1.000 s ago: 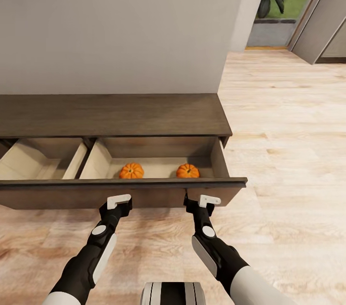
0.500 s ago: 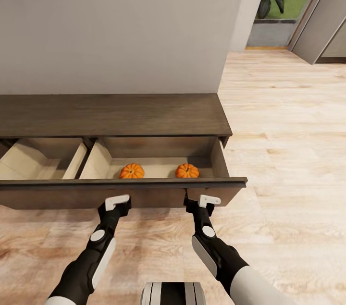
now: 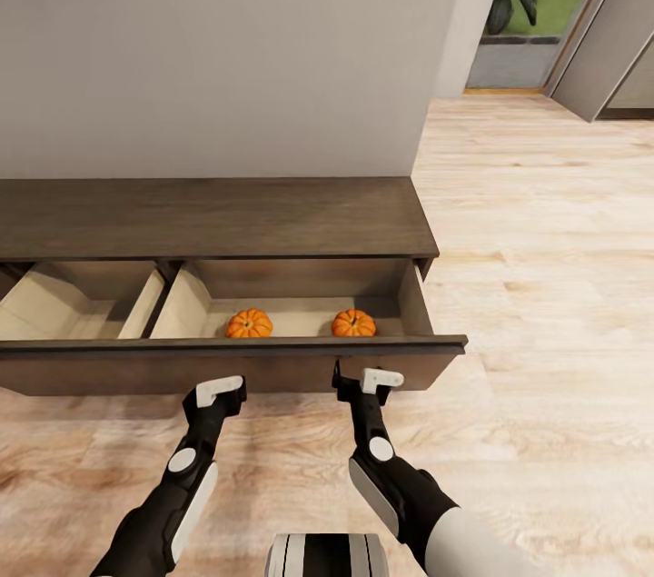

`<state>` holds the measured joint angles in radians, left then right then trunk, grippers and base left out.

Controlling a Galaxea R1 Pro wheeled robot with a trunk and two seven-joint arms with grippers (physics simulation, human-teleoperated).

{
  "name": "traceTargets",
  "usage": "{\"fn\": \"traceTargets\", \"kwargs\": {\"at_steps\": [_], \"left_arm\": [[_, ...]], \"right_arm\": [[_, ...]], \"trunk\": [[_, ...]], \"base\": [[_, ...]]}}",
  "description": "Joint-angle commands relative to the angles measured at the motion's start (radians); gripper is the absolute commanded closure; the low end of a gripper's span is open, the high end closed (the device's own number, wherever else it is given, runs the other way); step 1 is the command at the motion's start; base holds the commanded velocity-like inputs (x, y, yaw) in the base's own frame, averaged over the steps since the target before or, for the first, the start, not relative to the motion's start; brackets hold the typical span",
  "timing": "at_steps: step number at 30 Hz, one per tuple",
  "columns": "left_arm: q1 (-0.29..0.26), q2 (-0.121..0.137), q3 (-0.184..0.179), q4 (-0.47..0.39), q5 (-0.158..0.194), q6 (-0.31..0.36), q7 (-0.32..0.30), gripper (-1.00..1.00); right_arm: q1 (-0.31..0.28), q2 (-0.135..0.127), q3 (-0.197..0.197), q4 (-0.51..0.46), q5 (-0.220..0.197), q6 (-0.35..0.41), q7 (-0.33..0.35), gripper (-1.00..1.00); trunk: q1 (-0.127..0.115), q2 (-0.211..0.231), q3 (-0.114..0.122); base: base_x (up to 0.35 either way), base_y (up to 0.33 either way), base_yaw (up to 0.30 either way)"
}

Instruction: Place each of the two pumpkins and all three candles from the living room inside a cabinet in the living room (use any cabinet), then make sure every cabinet is closed, and position the cauldron so it is next to a table in the living room.

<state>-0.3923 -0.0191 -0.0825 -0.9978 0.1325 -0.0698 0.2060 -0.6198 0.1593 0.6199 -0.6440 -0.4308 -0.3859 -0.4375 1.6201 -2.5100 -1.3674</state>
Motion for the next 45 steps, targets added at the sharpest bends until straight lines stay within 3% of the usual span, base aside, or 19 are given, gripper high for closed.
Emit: {"fn": "traceTargets", "kwargs": {"at_steps": [1,14,45], "left_arm": [[0.001,0.001,-0.003,0.001,0.010,-0.010,0.006,-1.00],[0.002,-0.001,-0.003,0.000,0.012,-0.028,0.016,-1.00],[0.002,-0.001,-0.003,-0.001,0.012,-0.027,0.015,-1.00]], "right_arm": [[-0.001,-0.001,0.008,0.000,-0.005,-0.008,-0.004,-1.00],[-0.001,0.000,0.011,0.044,-0.004,-0.010,-0.004,-1.00],[-0.001,-0.006,0.010,0.046,-0.003,-0.008,-0.003,-1.00]], "trunk": [[0.000,0.000,-0.001],[0.000,0.000,-0.001],[0.000,0.000,-0.001]], "base": [[0.005,0.000,0.000],[0.123,0.047,0.000],[0.133,0.009,0.000]]}}
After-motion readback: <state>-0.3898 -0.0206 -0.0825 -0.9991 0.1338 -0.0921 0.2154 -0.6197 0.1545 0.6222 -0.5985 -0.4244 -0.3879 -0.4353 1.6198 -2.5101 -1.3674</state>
